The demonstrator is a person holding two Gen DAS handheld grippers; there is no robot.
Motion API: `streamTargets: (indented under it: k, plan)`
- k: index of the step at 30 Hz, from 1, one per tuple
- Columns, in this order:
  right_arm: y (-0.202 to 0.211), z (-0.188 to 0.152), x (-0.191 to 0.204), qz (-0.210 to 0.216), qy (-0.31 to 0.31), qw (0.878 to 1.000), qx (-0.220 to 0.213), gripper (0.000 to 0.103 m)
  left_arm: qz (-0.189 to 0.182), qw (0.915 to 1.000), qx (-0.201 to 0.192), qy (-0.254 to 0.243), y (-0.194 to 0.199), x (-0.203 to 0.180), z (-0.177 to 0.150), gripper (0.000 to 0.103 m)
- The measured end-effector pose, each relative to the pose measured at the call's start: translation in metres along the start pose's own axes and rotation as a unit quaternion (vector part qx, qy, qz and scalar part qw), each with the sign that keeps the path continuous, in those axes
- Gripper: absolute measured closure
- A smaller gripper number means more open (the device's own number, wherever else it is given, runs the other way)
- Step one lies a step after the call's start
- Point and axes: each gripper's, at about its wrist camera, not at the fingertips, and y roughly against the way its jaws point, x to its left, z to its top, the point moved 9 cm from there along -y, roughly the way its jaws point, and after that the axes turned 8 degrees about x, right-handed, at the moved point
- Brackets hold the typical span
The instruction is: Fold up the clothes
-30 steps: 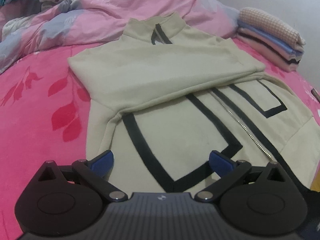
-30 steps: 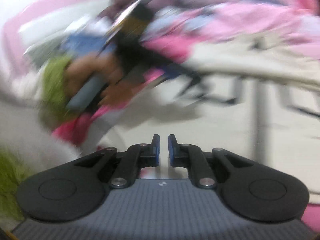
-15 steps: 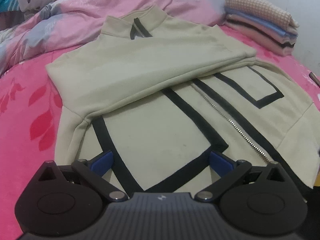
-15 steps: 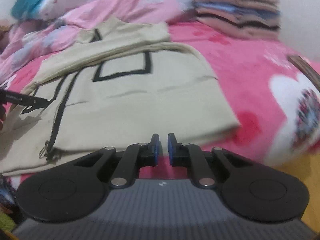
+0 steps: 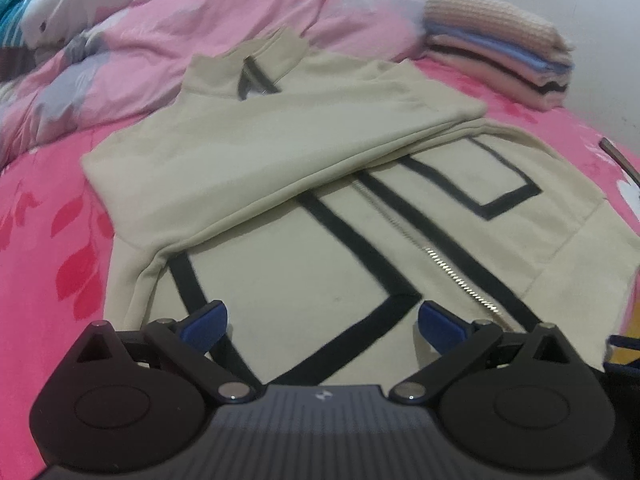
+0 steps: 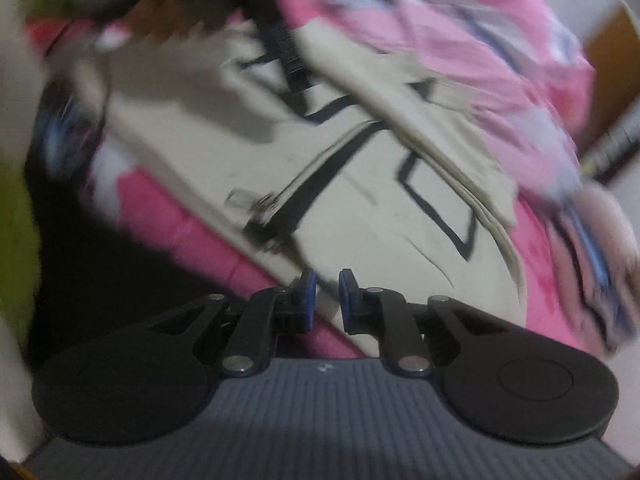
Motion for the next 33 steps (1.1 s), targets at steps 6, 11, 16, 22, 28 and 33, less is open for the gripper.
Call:
streamTargets:
  k: [6, 11, 16, 22, 28, 33]
  plan:
    - [-0.008, 0.010, 0.017, 0.000, 0.116, 0.993, 0.004, 0.090, -0.026, 0.9994, 0.003, -0.024, -0.002, -0.024, -0.004, 0.001]
    - [-0.012, 0.016, 0.024, -0.005, 0.157, 0.988, -0.010, 0.100, -0.039, 0.9979, -0.010, -0.051, 0.002, -0.042, -0.003, 0.001]
    - [-0.005, 0.012, 0.031, -0.010, 0.216, 0.976, -0.013, 0.102, -0.049, 0.9960, -0.019, -0.072, 0.004, -0.059, 0.000, 0.001]
    - [0.002, 0.011, 0.027, -0.001, 0.230, 0.973, -0.017, 0.103, -0.058, 0.9938, -0.022, -0.092, 0.001, -0.075, 0.002, 0.001]
    - [0.001, 0.001, 0.017, 0.004, 0.200, 0.980, -0.007, 0.103, -0.068, 0.9922, -0.014, -0.104, -0.006, -0.087, -0.001, 0.001]
    - [0.006, -0.015, -0.011, -0.015, 0.099, 0.995, 0.010, 0.100, -0.080, 0.9915, 0.002, -0.103, -0.014, -0.089, -0.003, 0.000]
